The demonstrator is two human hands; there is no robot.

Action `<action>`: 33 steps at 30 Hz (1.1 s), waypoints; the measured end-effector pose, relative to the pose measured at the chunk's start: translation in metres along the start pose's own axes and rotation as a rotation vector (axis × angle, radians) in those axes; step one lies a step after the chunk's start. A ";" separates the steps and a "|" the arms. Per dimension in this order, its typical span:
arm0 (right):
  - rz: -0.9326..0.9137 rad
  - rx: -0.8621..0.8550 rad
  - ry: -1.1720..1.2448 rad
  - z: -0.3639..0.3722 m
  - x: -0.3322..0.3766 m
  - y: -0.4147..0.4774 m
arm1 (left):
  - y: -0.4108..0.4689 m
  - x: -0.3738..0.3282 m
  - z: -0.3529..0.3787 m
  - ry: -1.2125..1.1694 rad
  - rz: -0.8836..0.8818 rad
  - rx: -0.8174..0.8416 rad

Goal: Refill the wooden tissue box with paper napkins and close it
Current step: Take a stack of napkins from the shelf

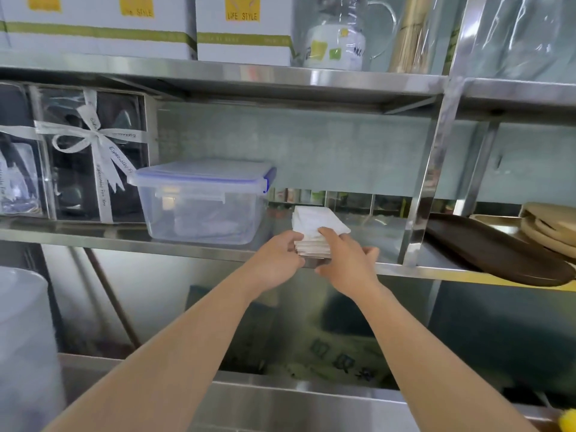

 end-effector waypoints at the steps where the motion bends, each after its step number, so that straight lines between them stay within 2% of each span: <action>1: -0.029 -0.021 -0.053 -0.002 0.001 0.000 | -0.001 0.001 -0.002 -0.013 0.004 -0.023; 4: -0.105 -0.039 -0.158 -0.006 0.003 0.000 | -0.004 0.008 -0.008 -0.108 -0.041 -0.087; 10: -0.206 -0.077 -0.099 -0.015 0.002 0.002 | -0.011 0.025 -0.006 -0.358 -0.244 -0.123; 17: -0.370 -0.180 -0.093 -0.031 0.009 -0.025 | -0.012 0.042 0.012 -0.744 -0.479 0.086; 24: -0.508 -0.285 -0.133 -0.031 0.013 -0.054 | -0.016 0.030 0.021 -0.721 -0.493 0.147; 27: -0.526 -0.290 -0.098 -0.032 0.013 -0.061 | -0.017 0.025 0.020 -0.666 -0.459 0.017; 30: -0.369 -0.169 0.094 -0.039 0.011 -0.065 | -0.017 0.027 0.017 -0.727 -0.422 -0.099; 32: -0.053 -0.056 0.404 -0.036 -0.006 -0.071 | -0.020 0.027 0.014 -0.795 -0.429 -0.137; 33: 0.164 -0.020 0.642 -0.031 -0.015 -0.078 | -0.024 0.027 0.012 -0.829 -0.432 -0.149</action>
Point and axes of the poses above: each hand's wrist, its own y-axis towards the middle knuckle, its own z-axis out of the palm, x = y × z, the point moved 6 cm from there along y, towards the middle knuckle, and after that the axes turned 6 degrees about y, right-handed, at the moved point
